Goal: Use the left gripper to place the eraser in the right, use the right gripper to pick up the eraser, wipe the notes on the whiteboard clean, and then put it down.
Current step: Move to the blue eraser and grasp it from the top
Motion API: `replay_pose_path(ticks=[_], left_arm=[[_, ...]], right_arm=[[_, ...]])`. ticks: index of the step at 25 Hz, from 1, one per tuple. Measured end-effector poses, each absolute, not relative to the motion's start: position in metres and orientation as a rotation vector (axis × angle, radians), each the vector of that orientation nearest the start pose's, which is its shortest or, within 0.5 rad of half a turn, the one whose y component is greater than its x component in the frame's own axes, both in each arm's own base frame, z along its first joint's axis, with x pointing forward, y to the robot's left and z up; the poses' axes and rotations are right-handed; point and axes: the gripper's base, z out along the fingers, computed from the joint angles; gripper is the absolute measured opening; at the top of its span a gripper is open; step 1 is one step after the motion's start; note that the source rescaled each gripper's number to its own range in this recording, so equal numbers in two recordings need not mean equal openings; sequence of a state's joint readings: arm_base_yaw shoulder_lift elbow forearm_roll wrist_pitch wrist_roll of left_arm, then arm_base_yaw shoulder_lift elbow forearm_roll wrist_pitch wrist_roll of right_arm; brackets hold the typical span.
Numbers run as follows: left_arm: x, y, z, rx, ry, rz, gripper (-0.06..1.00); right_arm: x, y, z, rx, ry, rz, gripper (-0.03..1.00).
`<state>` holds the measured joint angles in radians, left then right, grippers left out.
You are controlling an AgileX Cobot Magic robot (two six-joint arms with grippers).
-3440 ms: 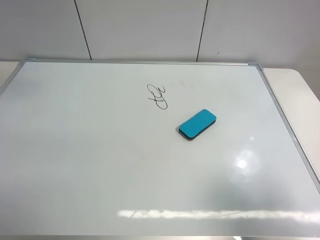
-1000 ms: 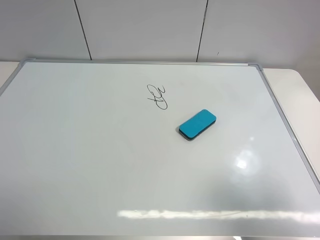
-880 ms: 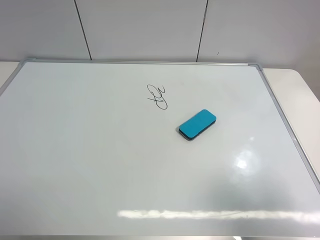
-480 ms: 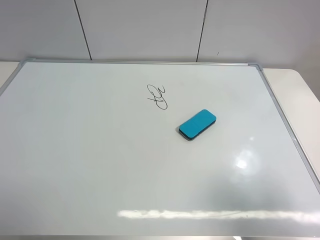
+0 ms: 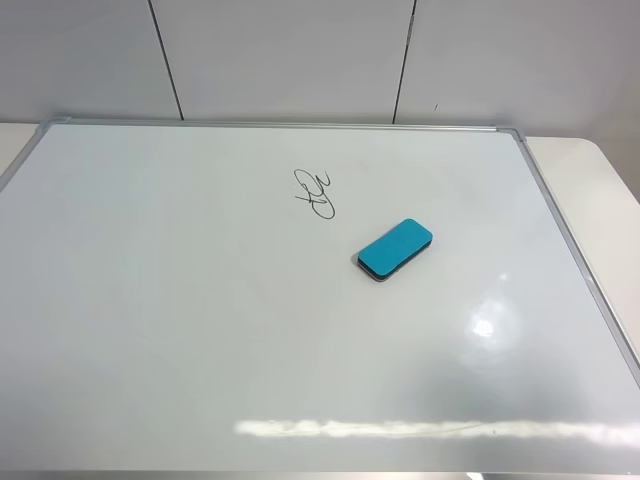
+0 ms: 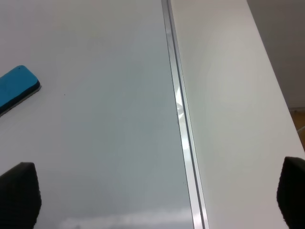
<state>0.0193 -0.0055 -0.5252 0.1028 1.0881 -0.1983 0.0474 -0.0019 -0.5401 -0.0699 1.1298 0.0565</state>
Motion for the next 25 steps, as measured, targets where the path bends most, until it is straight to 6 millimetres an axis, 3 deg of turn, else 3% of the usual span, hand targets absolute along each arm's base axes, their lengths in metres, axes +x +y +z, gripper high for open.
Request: replay_pose_path(ticks=[25], left_arm=[[-0.0103, 0.0081, 0.2823, -0.229, 2.024, 0.010, 1.00]], right_arm=[[-0.0127, -0.0063, 0.2829, 0.035, 2.068, -0.008, 1.00]])
